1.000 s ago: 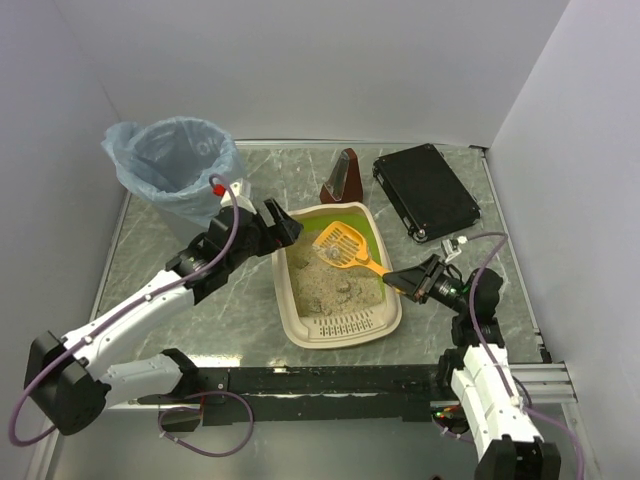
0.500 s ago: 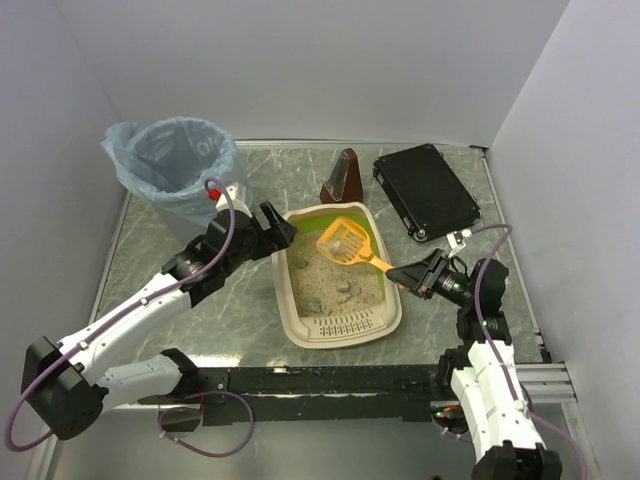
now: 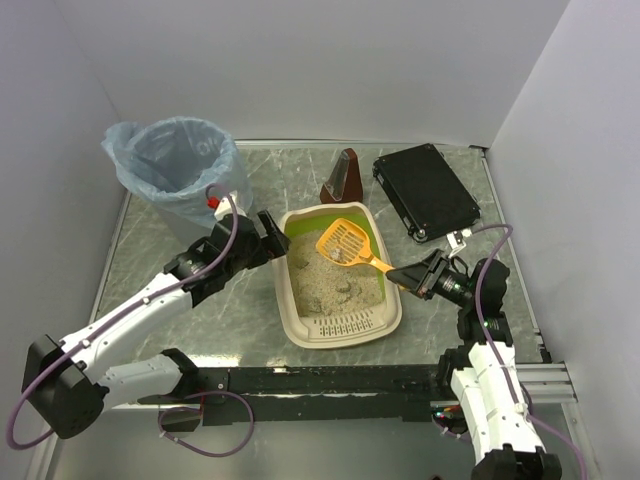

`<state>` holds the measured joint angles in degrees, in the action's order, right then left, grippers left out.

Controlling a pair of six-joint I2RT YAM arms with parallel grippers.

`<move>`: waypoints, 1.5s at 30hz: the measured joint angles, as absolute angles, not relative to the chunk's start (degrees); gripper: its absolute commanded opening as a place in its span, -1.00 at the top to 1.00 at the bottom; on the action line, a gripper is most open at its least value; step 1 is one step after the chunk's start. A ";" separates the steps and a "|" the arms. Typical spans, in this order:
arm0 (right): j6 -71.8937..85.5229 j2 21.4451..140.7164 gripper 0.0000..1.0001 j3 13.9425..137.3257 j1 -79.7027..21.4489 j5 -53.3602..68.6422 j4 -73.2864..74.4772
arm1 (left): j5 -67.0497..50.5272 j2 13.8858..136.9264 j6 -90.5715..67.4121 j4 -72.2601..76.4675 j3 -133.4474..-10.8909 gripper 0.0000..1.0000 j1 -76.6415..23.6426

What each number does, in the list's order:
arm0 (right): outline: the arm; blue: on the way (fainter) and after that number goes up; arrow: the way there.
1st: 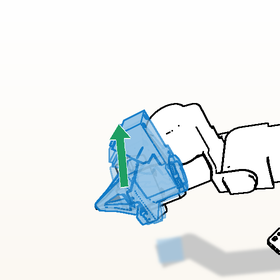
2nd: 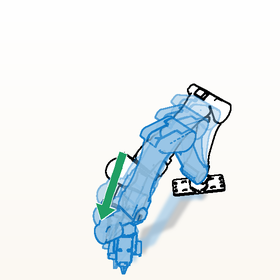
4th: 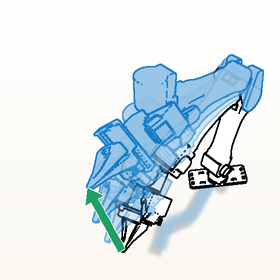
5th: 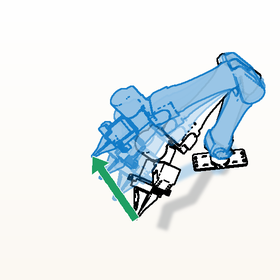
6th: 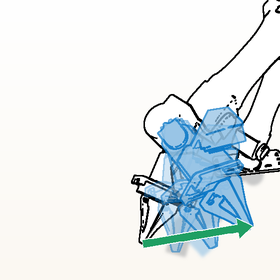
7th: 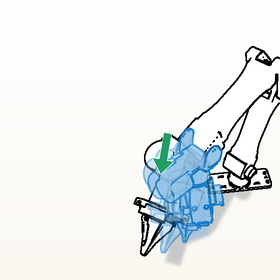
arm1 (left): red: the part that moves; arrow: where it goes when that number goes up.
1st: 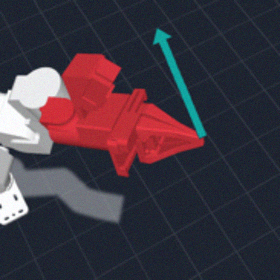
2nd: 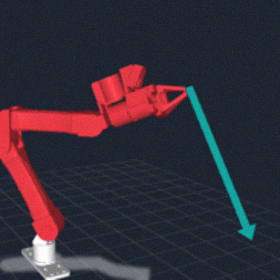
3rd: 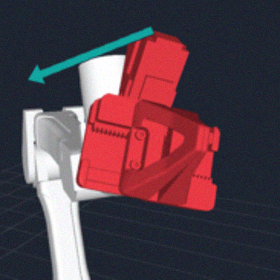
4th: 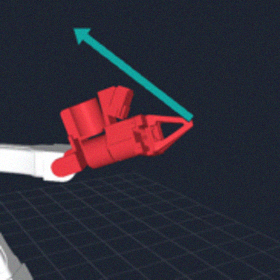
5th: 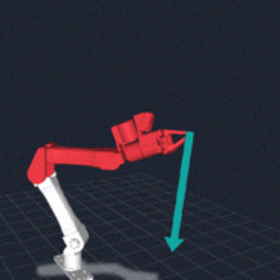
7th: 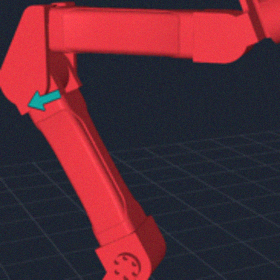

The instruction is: Clean the litter box

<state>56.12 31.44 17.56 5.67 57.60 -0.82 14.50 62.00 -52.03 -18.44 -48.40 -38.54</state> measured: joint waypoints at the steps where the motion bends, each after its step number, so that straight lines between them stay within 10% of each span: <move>1: 56.34 31.94 1.00 17.56 5.67 57.91 -1.50 | 15.07 62.00 -51.75 -20.29 -48.99 -0.94 -38.54; 11: 58.15 39.55 1.00 16.99 5.67 59.31 -8.14 | 15.57 58.70 -34.02 -21.67 -71.79 -0.94 -38.20; 27: 55.13 39.09 1.00 18.76 2.76 56.03 -3.99 | 11.05 94.41 -17.87 -35.00 -100.12 -0.97 -14.81; 34: 48.18 34.50 1.00 22.68 2.76 52.49 5.48 | 9.52 96.16 -14.31 -38.50 -101.27 -0.31 -15.09; 45: 48.27 37.06 1.00 22.39 2.76 52.97 5.63 | 10.13 97.51 -13.13 -40.23 -101.10 -0.11 -15.09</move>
